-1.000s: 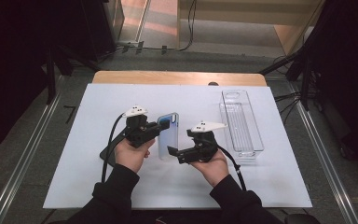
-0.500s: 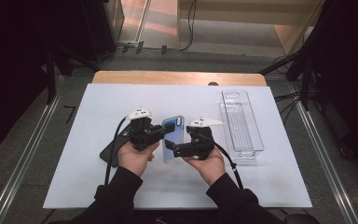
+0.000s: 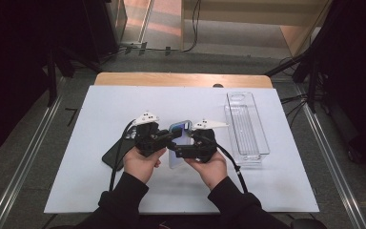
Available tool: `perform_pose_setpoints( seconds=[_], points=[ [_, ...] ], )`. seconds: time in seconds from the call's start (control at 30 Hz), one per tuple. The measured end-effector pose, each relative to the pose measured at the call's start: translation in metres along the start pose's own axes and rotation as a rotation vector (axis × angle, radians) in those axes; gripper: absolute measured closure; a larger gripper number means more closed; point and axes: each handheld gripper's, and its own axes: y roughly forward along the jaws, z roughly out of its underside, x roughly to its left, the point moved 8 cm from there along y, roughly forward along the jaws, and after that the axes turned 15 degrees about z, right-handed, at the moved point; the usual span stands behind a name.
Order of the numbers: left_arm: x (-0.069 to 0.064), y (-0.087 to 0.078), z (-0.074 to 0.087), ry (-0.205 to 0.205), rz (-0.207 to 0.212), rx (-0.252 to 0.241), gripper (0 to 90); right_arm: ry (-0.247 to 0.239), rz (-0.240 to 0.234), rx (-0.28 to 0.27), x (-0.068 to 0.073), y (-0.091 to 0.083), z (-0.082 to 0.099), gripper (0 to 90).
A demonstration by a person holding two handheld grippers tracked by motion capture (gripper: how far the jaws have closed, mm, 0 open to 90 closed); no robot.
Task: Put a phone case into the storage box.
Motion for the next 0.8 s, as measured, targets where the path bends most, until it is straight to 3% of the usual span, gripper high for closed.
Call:
perform_pose_setpoints(
  seconds=[0.23, 0.63, 0.8],
  points=[
    [-0.002, 0.0, 0.0, -0.006, 0.003, 0.002, 84.6, -0.006, 0.008, 0.005, -0.001, -0.002, 0.0, 15.3],
    [-0.006, -0.005, -0.003, -0.066, 0.045, 0.005, 60.6, -0.013, 0.059, 0.036, -0.016, 0.005, 0.005, 15.3],
    [-0.005, -0.01, -0.002, -0.064, 0.069, 0.024, 45.6, 0.0, 0.084, 0.038, -0.029, 0.006, 0.005, 15.3]
  ],
)
